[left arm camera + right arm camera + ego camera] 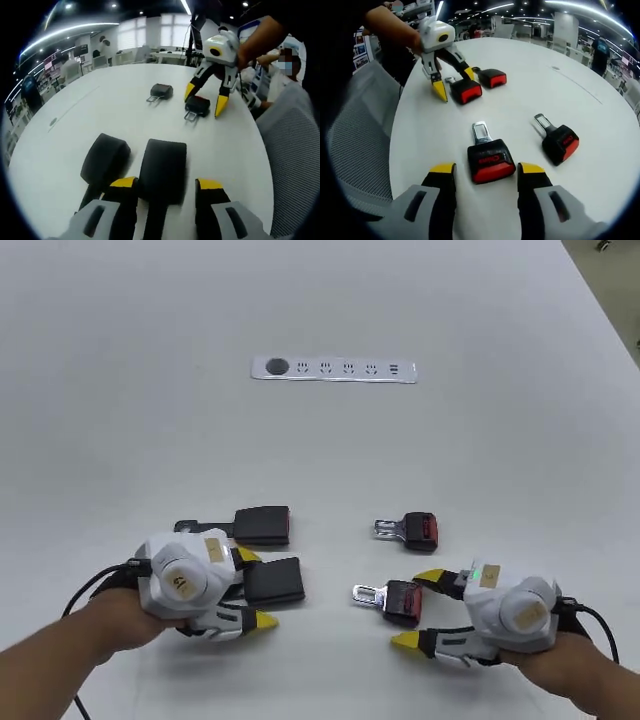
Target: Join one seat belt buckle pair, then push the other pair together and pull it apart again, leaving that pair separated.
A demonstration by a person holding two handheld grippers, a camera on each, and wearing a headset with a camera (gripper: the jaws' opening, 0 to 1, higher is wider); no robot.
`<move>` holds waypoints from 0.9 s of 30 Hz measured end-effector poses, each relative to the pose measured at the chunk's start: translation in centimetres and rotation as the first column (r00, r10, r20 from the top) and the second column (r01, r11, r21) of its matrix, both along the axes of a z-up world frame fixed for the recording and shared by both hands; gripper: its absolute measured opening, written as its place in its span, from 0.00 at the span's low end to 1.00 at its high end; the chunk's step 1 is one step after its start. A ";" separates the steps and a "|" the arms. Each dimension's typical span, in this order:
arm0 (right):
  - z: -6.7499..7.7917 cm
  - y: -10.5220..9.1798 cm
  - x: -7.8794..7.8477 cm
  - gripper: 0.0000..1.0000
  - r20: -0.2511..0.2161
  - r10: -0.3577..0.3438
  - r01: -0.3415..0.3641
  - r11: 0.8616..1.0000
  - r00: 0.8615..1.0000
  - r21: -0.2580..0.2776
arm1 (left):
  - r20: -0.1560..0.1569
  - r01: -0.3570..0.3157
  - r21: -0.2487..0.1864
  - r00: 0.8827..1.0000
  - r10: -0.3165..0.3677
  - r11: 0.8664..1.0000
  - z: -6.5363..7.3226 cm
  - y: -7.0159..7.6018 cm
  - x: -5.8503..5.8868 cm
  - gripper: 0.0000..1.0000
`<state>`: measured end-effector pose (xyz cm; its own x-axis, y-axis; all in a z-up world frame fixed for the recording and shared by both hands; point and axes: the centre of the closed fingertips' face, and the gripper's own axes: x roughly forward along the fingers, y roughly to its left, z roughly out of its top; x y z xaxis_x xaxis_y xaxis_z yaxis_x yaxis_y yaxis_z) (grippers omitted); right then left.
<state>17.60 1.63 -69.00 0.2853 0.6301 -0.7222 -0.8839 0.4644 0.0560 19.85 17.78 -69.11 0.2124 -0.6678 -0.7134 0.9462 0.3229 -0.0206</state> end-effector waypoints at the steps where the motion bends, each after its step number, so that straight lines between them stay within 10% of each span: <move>1: -0.1 0.0 0.1 0.45 0.009 0.008 -0.008 1.000 1.000 -0.004 | 0.010 0.008 0.001 1.000 -0.008 1.000 0.0 0.1 0.2 0.45; 11: -0.5 -0.5 0.2 0.34 0.011 0.083 -0.083 0.995 0.996 -0.053 | 0.004 0.153 0.041 0.988 -0.153 0.987 0.5 0.3 -0.4 0.34; 17: -0.4 -0.8 0.5 0.34 -0.055 0.137 -0.141 0.988 0.989 -0.068 | -0.018 0.309 0.091 0.951 -0.309 0.947 0.1 0.4 -1.3 0.34; 27: -0.4 -0.7 0.3 0.33 -0.065 0.143 -0.148 0.985 0.988 -0.084 | -0.032 0.266 0.094 0.964 -0.264 0.959 0.3 0.1 -1.2 0.34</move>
<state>17.89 0.91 -69.36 0.1511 0.5951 -0.7893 -0.9388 0.3365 0.0740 18.61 17.90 -68.79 0.0232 -0.6257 -0.7797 0.9978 0.0623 -0.0203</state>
